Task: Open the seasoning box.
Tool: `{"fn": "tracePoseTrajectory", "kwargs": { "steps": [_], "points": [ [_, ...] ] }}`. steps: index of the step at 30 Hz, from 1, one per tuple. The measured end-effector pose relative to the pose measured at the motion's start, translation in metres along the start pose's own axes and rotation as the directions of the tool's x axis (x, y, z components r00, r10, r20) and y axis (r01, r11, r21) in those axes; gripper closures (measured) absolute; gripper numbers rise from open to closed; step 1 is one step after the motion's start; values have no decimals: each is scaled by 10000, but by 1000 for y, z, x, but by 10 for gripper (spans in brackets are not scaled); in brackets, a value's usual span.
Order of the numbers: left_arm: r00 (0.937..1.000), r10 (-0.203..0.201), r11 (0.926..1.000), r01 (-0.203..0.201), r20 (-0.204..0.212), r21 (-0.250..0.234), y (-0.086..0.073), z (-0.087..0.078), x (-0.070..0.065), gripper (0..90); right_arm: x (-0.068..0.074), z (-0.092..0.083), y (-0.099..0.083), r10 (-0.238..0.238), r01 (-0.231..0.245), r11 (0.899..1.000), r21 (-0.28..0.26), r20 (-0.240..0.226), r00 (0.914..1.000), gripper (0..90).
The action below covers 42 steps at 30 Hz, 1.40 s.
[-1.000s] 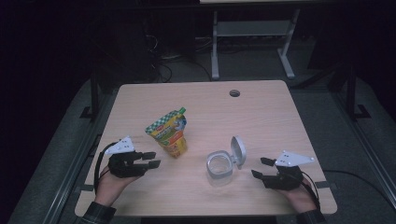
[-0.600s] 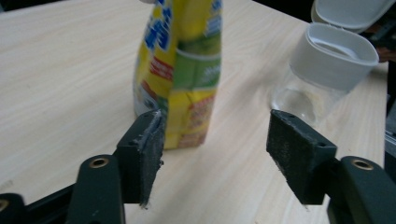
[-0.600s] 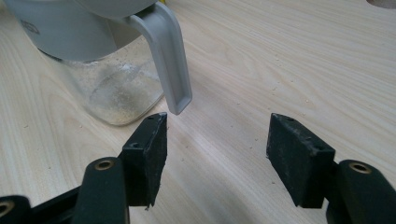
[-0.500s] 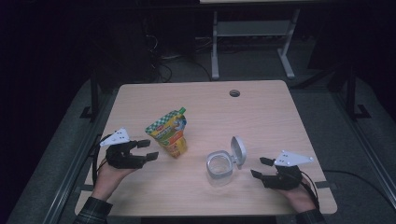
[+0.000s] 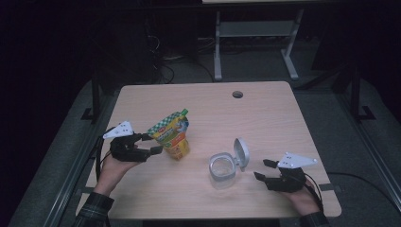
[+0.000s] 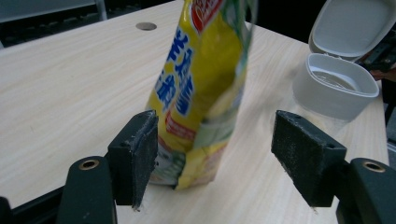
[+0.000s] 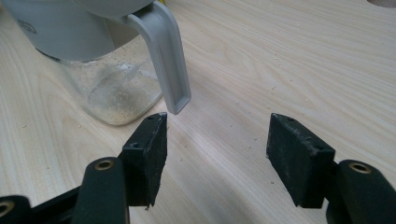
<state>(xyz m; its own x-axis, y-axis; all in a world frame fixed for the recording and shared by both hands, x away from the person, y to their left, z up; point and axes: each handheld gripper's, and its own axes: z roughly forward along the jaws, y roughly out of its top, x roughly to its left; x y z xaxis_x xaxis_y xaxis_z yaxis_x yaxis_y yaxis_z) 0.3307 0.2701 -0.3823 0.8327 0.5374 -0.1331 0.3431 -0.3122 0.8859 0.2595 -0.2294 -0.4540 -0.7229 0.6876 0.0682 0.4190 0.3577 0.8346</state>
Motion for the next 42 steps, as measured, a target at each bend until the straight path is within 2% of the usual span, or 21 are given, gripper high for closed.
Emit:
{"fn": "tracePoseTrajectory", "kwargs": {
  "steps": [11,18,24,31,34,42],
  "points": [
    [9991,319,9995,-317,261,-77,14,19,4,320,-2,0,-1,67,-67,10000,2,59,10000,379],
    [9987,387,9991,-380,347,-184,17,29,6,443,-3,0,-1,101,-101,9999,-26,69,9999,379],
    [9981,615,9980,-614,56,-154,17,30,7,563,-4,-1,-1,168,-167,9998,-67,83,9998,379],
    [9983,580,9981,-581,-27,-198,14,30,6,742,-4,0,-1,255,-254,9996,-81,95,9996,379],
    [9976,695,9975,-696,-65,-134,13,31,5,856,-4,-1,-1,289,-289,9995,-90,98,9995,379],
    [9945,1006,9948,-1001,-302,168,20,33,1,895,-1,-4,-1,440,-439,9989,-185,94,9990,380]
  ]
}}
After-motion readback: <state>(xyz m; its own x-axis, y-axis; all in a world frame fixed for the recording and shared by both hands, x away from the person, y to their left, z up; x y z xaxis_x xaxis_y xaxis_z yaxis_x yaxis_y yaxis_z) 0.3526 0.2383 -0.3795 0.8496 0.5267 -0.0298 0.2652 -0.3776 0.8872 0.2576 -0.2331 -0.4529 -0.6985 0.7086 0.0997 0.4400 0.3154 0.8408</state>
